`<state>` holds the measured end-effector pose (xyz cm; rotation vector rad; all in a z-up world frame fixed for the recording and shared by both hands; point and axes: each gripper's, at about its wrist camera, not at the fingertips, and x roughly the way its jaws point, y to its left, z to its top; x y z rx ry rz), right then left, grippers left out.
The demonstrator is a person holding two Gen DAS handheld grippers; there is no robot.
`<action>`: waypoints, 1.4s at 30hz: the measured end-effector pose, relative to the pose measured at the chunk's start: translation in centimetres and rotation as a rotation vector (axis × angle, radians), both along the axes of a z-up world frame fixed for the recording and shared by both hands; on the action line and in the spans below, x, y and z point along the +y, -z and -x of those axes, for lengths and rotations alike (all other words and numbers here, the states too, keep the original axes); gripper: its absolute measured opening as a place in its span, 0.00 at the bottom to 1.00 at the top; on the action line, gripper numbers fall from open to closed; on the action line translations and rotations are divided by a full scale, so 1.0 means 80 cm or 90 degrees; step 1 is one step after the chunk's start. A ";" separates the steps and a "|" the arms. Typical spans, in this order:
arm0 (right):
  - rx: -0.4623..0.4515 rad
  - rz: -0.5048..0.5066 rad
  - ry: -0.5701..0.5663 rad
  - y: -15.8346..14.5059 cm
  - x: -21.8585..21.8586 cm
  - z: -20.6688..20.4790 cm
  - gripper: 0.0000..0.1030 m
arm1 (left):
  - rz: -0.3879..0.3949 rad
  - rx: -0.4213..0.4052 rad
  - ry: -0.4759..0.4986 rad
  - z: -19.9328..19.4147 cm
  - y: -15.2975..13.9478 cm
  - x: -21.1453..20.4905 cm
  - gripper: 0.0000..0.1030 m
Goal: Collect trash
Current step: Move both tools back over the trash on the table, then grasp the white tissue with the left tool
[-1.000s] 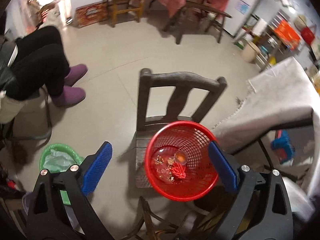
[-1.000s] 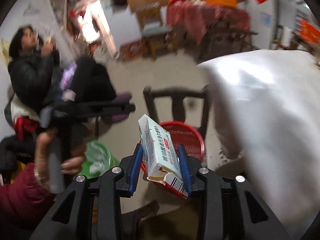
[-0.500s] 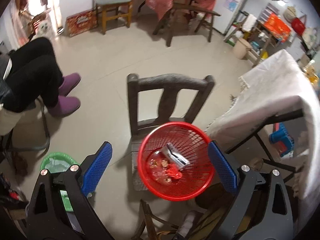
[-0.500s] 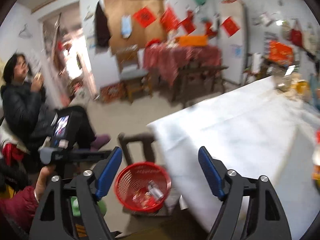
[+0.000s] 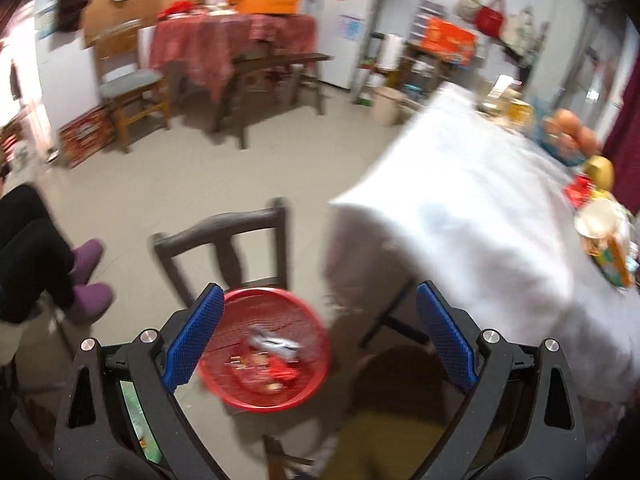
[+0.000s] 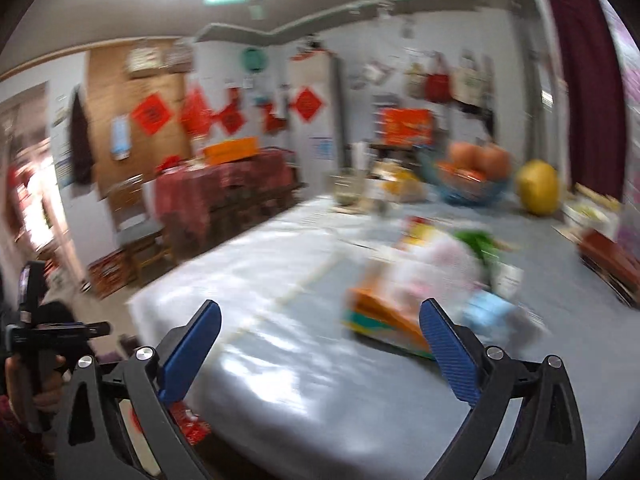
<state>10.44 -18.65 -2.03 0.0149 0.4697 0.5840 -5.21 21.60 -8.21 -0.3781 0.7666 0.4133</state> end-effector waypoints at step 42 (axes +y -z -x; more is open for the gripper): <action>0.086 -0.147 0.167 0.054 -0.196 -0.068 0.95 | -0.144 -0.077 0.524 -0.288 -0.071 -0.401 0.10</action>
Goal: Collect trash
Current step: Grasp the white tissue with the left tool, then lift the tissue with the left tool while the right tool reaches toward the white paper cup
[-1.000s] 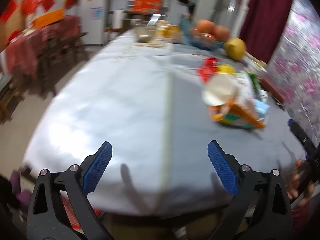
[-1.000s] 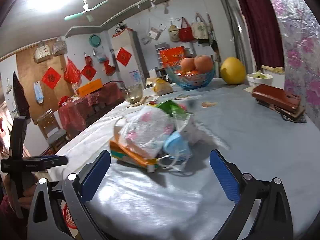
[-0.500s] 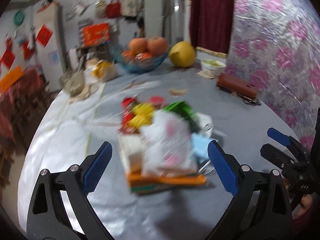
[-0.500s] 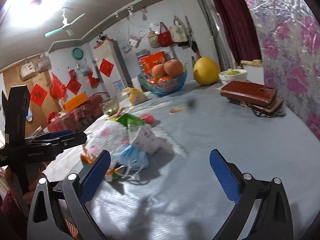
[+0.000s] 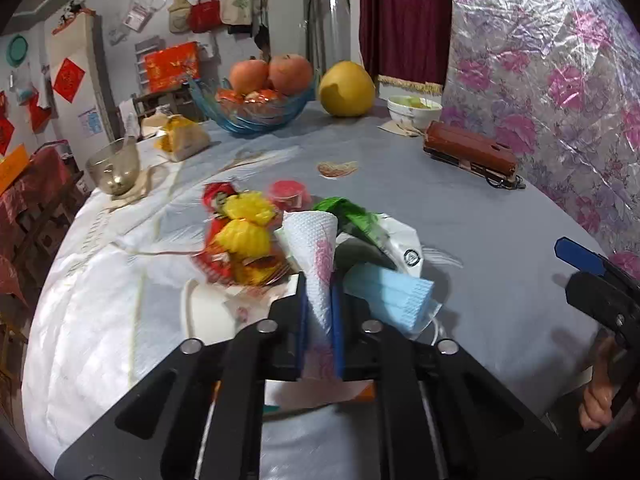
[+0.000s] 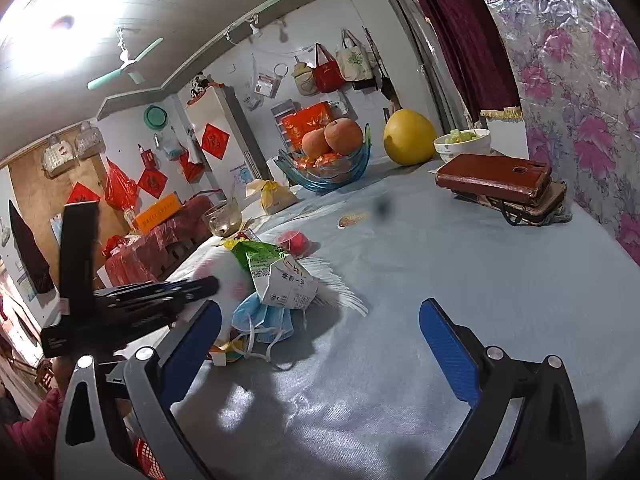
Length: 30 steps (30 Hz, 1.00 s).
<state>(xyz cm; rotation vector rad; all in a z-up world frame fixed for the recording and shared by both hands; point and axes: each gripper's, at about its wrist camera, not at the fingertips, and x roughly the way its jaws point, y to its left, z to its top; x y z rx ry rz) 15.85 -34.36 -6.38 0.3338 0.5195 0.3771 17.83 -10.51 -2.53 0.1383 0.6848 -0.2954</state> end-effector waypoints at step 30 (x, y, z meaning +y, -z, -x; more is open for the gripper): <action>0.028 0.087 -0.278 -0.033 0.196 -0.033 0.77 | 0.100 -0.005 -0.219 0.132 -0.003 0.241 0.09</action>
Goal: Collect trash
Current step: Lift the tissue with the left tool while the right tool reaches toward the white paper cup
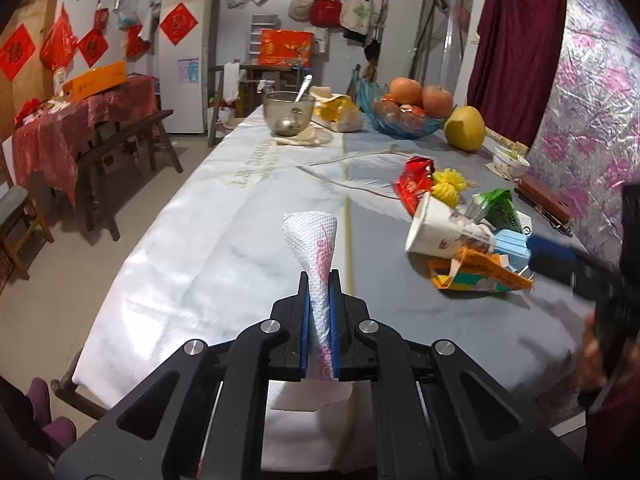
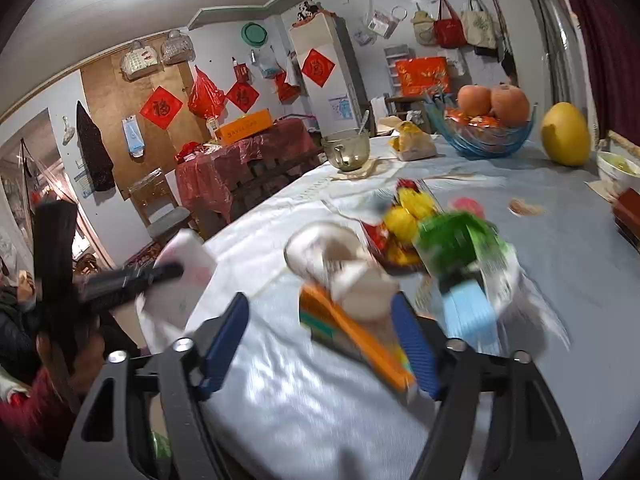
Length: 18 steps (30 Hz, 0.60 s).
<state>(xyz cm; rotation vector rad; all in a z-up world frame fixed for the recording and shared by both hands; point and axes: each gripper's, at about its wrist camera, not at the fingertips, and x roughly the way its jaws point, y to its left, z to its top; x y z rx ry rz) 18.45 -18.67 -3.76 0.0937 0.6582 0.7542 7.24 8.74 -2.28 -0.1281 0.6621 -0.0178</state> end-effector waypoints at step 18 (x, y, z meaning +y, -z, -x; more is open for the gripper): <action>0.137 0.033 -0.023 0.034 0.074 -0.077 0.76 | 0.059 -0.008 -0.010 0.009 0.016 0.045 0.09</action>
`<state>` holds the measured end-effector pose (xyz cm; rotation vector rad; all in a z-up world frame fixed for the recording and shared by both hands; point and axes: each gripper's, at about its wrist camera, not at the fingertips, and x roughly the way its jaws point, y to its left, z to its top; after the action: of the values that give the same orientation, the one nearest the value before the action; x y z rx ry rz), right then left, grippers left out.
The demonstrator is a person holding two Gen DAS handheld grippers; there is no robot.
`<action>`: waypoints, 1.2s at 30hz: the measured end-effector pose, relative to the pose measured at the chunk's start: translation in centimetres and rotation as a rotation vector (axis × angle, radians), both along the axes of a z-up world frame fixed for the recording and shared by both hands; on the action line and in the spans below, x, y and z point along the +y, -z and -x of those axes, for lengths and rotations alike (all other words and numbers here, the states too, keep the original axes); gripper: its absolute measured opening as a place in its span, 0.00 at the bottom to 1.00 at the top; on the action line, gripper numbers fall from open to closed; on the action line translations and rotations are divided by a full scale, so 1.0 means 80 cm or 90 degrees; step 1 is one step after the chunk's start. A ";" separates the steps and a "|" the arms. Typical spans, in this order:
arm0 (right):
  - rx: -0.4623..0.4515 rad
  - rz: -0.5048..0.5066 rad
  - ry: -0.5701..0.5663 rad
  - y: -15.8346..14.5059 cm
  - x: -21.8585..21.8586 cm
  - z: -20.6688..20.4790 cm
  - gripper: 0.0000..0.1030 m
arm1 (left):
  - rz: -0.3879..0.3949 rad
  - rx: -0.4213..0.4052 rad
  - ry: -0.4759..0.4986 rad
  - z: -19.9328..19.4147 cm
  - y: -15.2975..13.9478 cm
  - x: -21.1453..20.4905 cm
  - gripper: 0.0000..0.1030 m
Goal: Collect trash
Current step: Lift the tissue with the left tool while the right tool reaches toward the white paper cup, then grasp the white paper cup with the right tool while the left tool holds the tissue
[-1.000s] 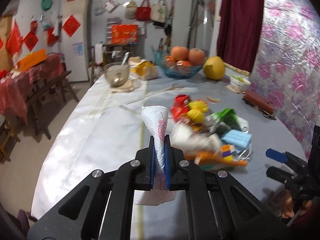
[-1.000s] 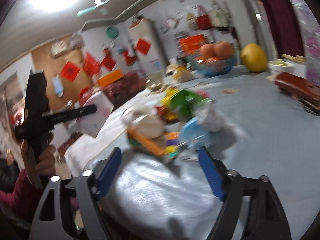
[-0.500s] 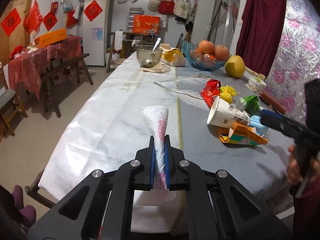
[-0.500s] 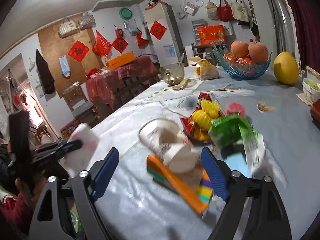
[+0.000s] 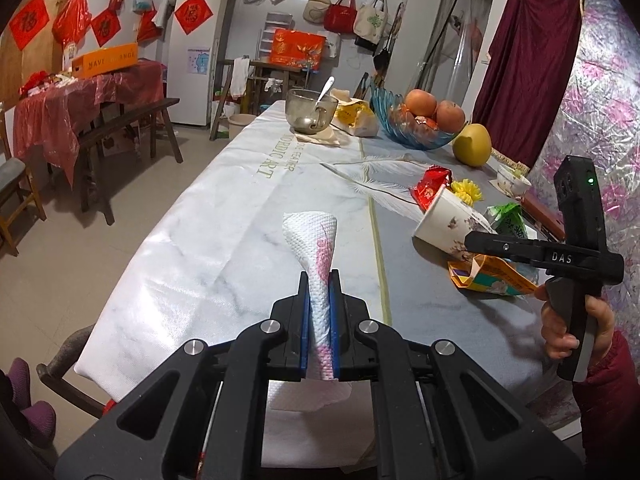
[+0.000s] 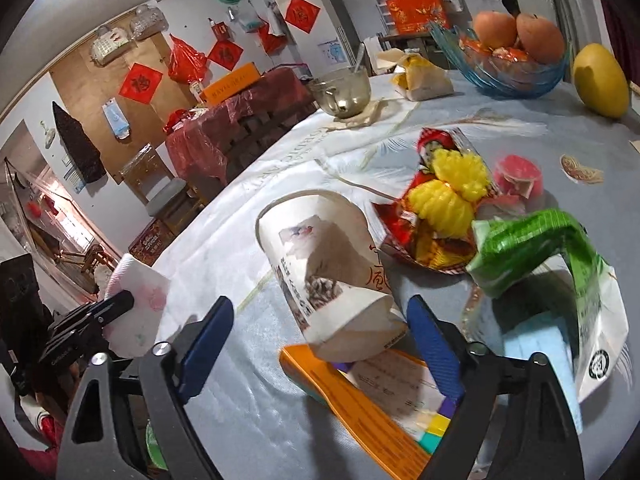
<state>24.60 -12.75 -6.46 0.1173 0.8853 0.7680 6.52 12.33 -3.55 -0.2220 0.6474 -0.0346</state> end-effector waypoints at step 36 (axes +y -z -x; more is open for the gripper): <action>-0.173 0.192 -0.045 0.000 0.101 0.053 0.69 | 0.027 0.021 -0.011 -0.001 0.019 0.011 0.09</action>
<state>20.36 -4.71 -6.44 -0.2803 0.7381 0.6889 6.58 13.18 -5.04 -0.2694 0.6783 -0.0279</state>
